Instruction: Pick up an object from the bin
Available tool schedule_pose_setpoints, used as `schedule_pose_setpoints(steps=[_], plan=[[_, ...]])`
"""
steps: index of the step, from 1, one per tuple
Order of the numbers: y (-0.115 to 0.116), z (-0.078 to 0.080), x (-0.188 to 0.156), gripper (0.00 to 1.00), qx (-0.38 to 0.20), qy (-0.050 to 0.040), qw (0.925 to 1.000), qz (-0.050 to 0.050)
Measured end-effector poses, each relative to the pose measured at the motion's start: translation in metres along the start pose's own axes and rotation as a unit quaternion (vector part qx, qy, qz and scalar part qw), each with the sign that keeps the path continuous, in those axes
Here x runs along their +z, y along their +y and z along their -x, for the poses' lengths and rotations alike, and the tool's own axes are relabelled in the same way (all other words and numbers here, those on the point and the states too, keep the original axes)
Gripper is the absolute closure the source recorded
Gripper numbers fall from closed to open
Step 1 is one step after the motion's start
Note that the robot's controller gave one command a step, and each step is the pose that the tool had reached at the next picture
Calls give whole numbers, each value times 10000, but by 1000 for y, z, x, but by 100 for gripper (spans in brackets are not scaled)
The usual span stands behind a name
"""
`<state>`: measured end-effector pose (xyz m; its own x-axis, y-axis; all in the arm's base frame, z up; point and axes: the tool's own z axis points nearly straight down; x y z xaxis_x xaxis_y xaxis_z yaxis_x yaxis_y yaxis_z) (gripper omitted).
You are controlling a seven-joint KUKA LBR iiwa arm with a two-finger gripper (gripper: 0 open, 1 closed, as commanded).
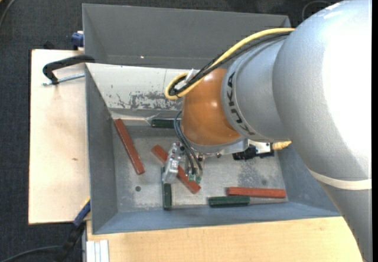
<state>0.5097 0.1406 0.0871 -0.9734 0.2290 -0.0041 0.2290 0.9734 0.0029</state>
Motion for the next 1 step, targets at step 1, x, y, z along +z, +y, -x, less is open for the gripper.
schedule_pose_setpoints(steps=[1], plan=[[26, -8, 13, 100, 826, -17, 9966, 8]])
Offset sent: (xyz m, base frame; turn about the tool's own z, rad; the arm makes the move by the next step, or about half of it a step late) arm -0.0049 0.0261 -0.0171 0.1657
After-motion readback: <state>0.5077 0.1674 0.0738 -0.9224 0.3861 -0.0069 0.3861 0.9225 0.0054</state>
